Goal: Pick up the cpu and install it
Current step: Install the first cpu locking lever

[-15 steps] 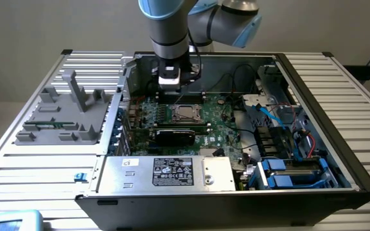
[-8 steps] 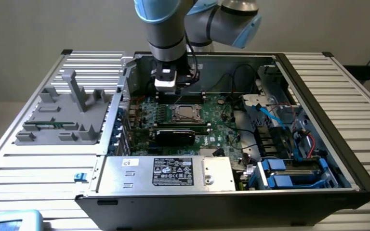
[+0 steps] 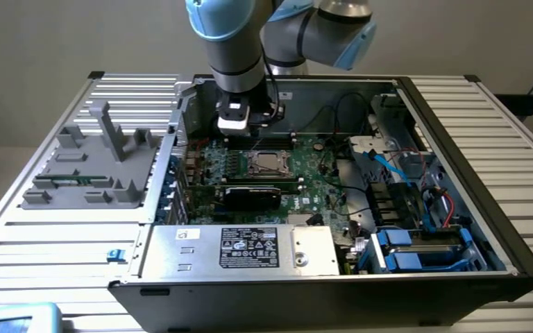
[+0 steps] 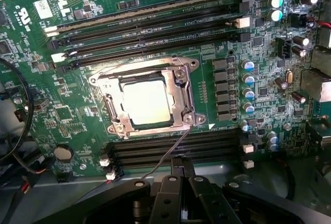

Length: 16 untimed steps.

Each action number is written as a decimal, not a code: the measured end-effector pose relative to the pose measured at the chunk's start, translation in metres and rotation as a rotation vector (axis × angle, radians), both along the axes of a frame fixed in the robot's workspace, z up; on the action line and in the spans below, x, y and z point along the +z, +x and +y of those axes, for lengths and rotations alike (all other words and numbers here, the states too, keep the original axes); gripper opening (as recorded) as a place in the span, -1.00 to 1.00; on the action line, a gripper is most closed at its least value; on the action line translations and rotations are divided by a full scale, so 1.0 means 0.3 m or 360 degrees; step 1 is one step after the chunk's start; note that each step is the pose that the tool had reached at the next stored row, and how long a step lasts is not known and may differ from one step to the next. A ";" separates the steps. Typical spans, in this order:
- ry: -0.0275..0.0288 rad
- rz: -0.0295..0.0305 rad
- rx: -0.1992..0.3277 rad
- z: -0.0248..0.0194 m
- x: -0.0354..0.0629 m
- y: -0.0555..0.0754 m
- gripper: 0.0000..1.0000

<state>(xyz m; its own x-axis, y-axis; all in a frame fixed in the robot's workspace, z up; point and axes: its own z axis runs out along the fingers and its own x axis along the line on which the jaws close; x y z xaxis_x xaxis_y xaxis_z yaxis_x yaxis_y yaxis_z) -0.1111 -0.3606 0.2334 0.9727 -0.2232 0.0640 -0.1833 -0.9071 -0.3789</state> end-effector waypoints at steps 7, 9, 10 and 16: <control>0.00201 -0.00001 -0.0049 0.000 -0.022 -0.023 -0.77; 0.00202 -0.00003 -0.0050 0.000 -0.024 -0.028 -0.77; 0.00201 -0.00002 -0.0050 0.000 -0.024 -0.028 -0.77; 0.00202 -0.00023 -0.0051 0.004 -0.032 -0.036 -0.77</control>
